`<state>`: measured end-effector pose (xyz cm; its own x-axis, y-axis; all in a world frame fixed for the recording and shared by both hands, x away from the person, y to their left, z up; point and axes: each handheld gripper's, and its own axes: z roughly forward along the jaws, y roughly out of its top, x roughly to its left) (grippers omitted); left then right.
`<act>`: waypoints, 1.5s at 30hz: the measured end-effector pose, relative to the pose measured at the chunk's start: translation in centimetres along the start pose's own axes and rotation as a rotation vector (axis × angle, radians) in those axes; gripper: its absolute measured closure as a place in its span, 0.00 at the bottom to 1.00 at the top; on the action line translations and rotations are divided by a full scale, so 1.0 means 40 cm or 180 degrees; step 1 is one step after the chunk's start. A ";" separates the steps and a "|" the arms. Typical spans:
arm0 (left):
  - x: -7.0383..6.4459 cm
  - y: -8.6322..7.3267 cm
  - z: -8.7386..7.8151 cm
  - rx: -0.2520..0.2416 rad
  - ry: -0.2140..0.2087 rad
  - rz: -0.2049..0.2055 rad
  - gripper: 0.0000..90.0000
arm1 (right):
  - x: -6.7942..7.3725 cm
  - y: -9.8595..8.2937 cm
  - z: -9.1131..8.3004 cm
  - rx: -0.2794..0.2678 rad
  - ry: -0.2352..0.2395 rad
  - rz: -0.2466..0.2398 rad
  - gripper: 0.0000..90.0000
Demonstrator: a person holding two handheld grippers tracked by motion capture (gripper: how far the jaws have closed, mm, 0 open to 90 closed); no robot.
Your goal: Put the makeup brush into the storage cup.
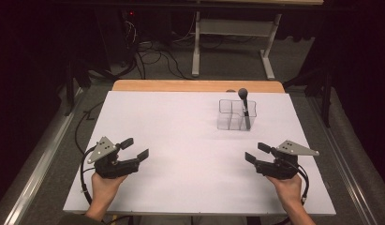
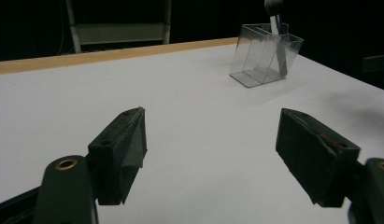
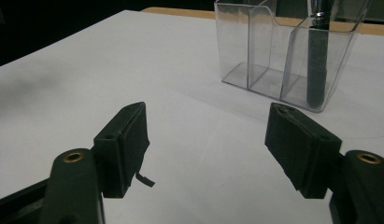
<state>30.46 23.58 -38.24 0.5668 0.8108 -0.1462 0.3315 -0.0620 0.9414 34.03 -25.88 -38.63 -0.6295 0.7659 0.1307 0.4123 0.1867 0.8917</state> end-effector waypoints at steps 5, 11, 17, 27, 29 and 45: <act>-0.001 0.000 0.000 0.0001 -0.0004 -0.0001 0.28 | 0.002 -0.011 0.000 -0.0020 -0.0028 -0.0005 0.34; -0.001 0.000 0.001 0.0003 -0.0014 0.0003 0.28 | 0.000 -0.020 -0.003 -0.0027 -0.0041 0.0002 0.34; -0.001 0.000 0.003 0.0012 -0.0023 -0.0001 0.28 | -0.014 -0.033 -0.013 -0.0045 -0.0085 0.0073 0.34; -0.001 -0.001 0.006 0.0039 -0.0042 -0.0013 0.28 | -0.018 -0.048 -0.014 -0.0005 -0.0083 0.0089 0.33; -0.002 -0.001 0.006 0.0031 -0.0042 -0.0006 0.28 | -0.018 -0.050 -0.010 0.0019 -0.0087 0.0063 0.33; -0.003 -0.002 0.008 0.0071 -0.0057 0.0012 0.28 | -0.019 -0.050 -0.021 -0.0096 -0.0190 0.0022 0.33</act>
<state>30.61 23.32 -38.38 0.5813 0.8000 -0.1483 0.3460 -0.0781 0.9350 33.13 -27.35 -40.14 -0.5860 0.8026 0.1117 0.3959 0.1634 0.9036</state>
